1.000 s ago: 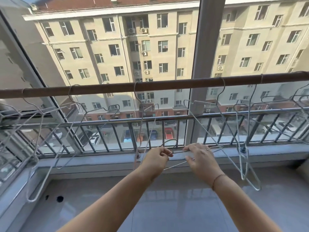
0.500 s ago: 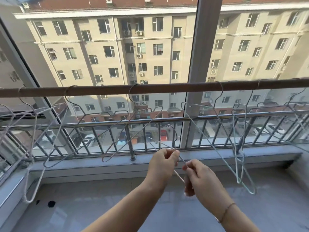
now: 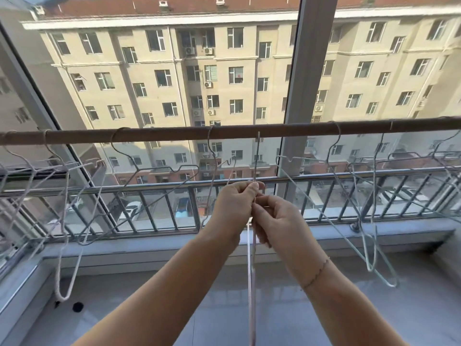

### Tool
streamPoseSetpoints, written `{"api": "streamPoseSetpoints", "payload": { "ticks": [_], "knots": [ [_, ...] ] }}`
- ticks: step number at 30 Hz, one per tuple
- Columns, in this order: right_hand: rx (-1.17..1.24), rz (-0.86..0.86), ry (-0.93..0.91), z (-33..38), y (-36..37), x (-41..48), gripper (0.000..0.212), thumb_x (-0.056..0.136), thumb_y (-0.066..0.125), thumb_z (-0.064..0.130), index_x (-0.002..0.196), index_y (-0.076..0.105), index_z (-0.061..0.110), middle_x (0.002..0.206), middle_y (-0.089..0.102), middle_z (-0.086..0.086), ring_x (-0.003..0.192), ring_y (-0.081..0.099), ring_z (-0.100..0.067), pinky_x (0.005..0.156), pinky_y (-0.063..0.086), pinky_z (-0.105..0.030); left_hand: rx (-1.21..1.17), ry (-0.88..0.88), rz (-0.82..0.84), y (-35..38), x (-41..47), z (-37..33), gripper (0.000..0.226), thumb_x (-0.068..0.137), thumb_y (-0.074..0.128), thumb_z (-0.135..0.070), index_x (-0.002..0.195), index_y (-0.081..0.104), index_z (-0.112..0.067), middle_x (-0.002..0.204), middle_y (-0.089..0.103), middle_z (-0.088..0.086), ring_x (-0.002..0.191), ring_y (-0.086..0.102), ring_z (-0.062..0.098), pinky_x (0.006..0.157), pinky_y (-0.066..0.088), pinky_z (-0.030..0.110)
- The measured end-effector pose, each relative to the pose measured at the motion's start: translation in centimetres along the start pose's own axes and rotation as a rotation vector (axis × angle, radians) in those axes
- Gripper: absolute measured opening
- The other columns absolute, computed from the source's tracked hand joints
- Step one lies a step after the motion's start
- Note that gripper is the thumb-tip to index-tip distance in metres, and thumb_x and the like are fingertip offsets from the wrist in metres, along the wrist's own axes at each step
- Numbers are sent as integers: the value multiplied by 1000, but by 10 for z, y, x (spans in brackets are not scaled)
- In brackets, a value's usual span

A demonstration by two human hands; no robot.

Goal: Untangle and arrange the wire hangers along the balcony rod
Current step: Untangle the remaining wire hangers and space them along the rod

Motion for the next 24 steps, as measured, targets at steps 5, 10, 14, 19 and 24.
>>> {"api": "streamPoseSetpoints", "payload": {
  "ticks": [5,10,14,19,24],
  "knots": [
    [-18,-45,-15,-4,6,7,16,91,52,13,77,58,17,40,51,7,36,44,-4,37,34,-17,15,-23,27,-3,7,-1,24,97,46,-15,100,66,-4,69,57,4,60,56,18,37,40,17],
    [-66,-73,-96,0,7,9,9,89,53,15,88,61,19,57,56,6,48,50,-8,49,41,-24,-57,32,9,-4,8,-9,23,97,44,-14,98,66,-7,68,56,2,53,57,15,41,48,22],
    [-122,-60,-145,9,9,20,11,89,53,16,91,64,17,59,58,10,50,51,-2,50,38,-17,-77,78,-32,-9,13,-18,23,97,44,-13,93,66,-9,66,58,0,47,59,7,43,50,22],
    [-174,-54,-138,12,14,43,14,89,51,14,89,65,15,59,57,9,48,51,-1,49,39,-18,-1,41,-65,-16,25,-25,21,96,43,-8,92,63,-11,77,64,6,66,63,14,53,54,22],
    [-232,-66,-47,-6,11,59,18,87,48,12,74,61,10,55,54,1,50,47,-15,50,39,-31,211,6,-5,-13,24,-18,19,92,47,-8,107,56,-1,87,61,11,72,59,15,56,50,19]
  ]
}}
Point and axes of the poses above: each hand's wrist, its own x-axis towards the middle knuckle, its own y-axis out of the palm, z = x × y, the point moved 5 cm from there along x, towards the middle knuckle
